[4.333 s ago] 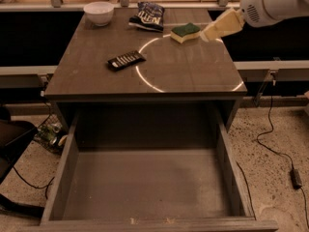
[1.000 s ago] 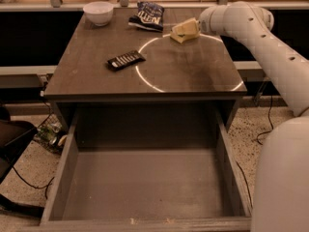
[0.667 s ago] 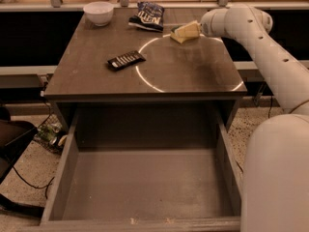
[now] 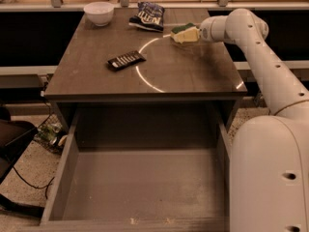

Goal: Place sponge into top drawer

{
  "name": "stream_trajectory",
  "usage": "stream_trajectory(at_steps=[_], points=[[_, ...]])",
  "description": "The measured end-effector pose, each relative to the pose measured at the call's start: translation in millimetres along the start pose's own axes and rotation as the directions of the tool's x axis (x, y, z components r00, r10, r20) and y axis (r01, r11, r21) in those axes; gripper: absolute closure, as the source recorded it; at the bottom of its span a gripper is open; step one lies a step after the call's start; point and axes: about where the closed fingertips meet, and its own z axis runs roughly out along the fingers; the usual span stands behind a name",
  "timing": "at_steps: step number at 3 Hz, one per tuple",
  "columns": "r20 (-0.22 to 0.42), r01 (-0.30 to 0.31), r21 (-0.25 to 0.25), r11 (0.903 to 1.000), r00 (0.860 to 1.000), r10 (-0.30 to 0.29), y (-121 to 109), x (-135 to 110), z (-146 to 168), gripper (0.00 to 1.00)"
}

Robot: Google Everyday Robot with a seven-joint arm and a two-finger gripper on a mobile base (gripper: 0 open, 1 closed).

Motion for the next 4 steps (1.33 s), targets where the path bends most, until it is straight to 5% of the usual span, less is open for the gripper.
stream_trajectory(at_steps=[1,4], points=[[0.008,-0.043,-0.074,0.9963,0.999,0.044,12,3,11,0.00],[-0.021,-0.067,-0.105,0.9922,0.998,0.065,25,9,30,0.72]])
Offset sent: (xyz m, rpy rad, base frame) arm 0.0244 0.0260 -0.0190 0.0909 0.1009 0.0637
